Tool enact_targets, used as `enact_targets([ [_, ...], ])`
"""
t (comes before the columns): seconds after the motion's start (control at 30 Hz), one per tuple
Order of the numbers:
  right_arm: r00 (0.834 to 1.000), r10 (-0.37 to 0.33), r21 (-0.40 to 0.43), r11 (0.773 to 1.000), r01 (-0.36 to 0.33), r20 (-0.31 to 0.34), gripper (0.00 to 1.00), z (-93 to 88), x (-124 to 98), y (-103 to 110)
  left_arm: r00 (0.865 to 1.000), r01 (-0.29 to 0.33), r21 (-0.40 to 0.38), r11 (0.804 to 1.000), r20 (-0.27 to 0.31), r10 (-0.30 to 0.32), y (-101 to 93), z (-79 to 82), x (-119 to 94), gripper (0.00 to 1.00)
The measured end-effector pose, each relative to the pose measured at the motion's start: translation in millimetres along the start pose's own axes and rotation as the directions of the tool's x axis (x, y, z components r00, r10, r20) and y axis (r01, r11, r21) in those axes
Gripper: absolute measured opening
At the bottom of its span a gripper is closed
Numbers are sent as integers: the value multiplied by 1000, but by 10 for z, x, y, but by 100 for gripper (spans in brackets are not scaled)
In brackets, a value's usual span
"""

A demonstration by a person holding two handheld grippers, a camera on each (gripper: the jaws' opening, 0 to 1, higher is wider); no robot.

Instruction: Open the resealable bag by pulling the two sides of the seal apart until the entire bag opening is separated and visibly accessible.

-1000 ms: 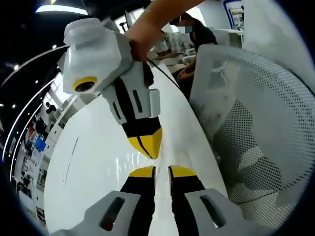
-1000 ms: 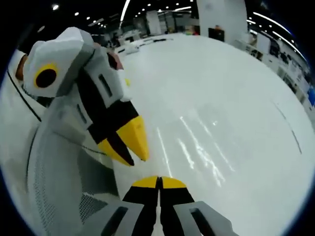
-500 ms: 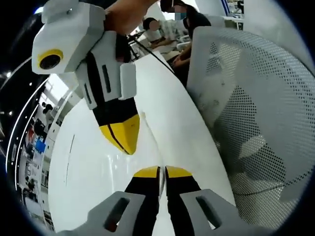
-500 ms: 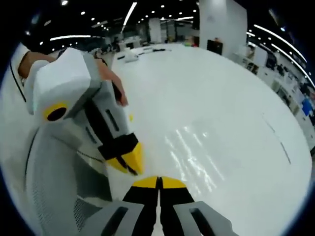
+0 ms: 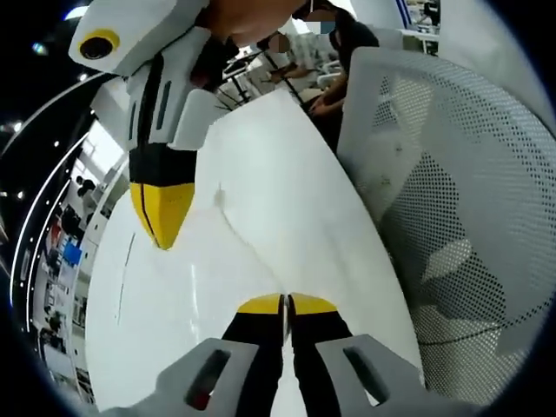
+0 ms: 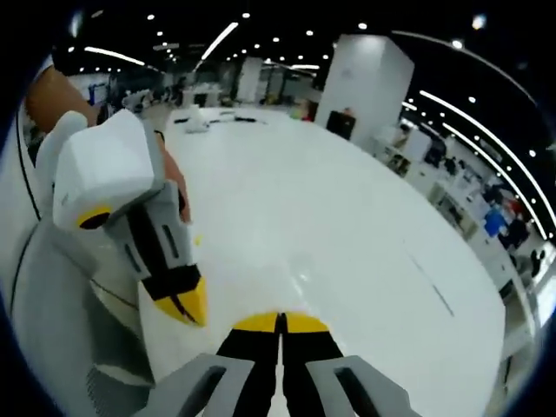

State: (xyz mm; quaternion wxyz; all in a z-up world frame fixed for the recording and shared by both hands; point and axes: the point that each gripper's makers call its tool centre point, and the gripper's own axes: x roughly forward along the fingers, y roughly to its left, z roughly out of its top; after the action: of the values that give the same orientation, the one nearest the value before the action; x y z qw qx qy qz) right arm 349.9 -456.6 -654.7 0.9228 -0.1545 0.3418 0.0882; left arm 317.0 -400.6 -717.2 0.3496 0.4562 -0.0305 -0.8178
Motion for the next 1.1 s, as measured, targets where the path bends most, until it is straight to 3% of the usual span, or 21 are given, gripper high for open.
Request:
enact_targets([
  [0.27, 993, -101, 10, 995, 101, 68, 0, 154, -89, -158, 1000, 1, -12, 1000, 6, -1, 56, 96, 18, 0],
  [0.47, 979, -170, -41, 984, 175, 108, 0, 253, -170, -234, 1000, -11, -25, 1000, 9, 11, 125, 141, 29, 0],
  [0.93, 978, -173, -1, 985, 175, 116, 0, 213, -172, -249, 997, -71, -23, 997, -43, 70, 275, 81, 46, 0],
  [1.1, 980, -166, -11, 986, 168, 110, 0, 186, -121, -230, 995, -98, -56, 994, -41, 95, 322, 63, 14, 1],
])
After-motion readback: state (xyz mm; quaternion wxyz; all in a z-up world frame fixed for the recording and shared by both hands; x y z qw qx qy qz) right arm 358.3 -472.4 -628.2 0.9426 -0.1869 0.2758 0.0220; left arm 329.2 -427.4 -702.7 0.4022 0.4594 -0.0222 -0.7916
